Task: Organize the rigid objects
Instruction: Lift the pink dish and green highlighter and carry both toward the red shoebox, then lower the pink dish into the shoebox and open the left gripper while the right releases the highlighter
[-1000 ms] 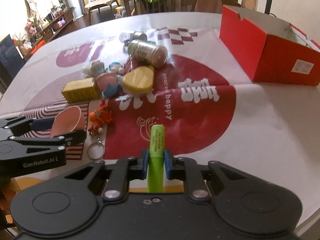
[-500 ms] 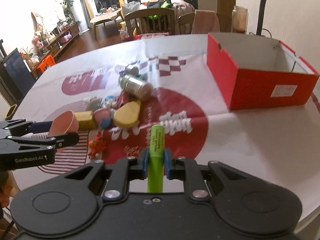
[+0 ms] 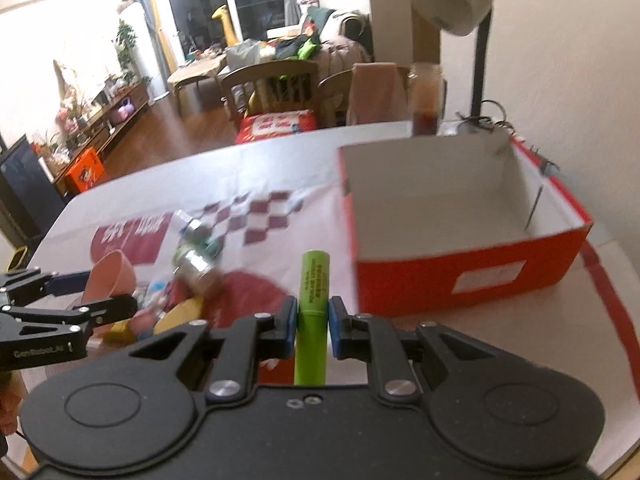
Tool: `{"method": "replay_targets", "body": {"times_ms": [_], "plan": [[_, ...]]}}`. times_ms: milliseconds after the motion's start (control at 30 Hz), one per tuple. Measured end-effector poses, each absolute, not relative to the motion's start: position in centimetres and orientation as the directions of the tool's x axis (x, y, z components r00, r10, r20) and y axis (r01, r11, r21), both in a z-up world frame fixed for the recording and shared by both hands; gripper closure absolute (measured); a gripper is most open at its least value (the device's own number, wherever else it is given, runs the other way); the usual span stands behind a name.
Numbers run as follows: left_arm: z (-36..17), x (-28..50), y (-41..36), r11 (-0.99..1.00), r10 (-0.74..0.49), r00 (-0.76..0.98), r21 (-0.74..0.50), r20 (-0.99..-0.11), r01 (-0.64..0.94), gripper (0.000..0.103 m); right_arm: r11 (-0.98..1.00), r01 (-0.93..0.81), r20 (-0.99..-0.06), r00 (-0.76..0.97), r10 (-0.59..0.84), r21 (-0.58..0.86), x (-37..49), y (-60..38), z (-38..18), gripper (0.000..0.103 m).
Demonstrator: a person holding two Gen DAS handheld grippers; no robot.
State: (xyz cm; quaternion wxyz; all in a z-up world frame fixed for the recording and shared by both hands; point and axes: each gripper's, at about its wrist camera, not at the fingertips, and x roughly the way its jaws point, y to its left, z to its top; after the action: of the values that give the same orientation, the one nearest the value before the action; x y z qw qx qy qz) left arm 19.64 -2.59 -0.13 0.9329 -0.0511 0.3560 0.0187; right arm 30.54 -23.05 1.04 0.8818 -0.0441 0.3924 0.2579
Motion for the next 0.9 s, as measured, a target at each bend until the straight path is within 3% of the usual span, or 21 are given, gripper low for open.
{"method": "replay_targets", "body": {"times_ms": [333, 900], "plan": [[2.3, 27.2, -7.4, 0.999, 0.008, 0.77, -0.024, -0.637, -0.03, 0.037, 0.872, -0.48, -0.693, 0.595, 0.407, 0.099, 38.1, -26.2, 2.2, 0.088], [1.8, 40.1, -16.3, 0.987, -0.076, 0.711, 0.046, -0.699, 0.152, 0.037, 0.89, -0.449, -0.717, 0.595, 0.363, 0.079, 46.9, -30.3, 0.4, 0.088]]}}
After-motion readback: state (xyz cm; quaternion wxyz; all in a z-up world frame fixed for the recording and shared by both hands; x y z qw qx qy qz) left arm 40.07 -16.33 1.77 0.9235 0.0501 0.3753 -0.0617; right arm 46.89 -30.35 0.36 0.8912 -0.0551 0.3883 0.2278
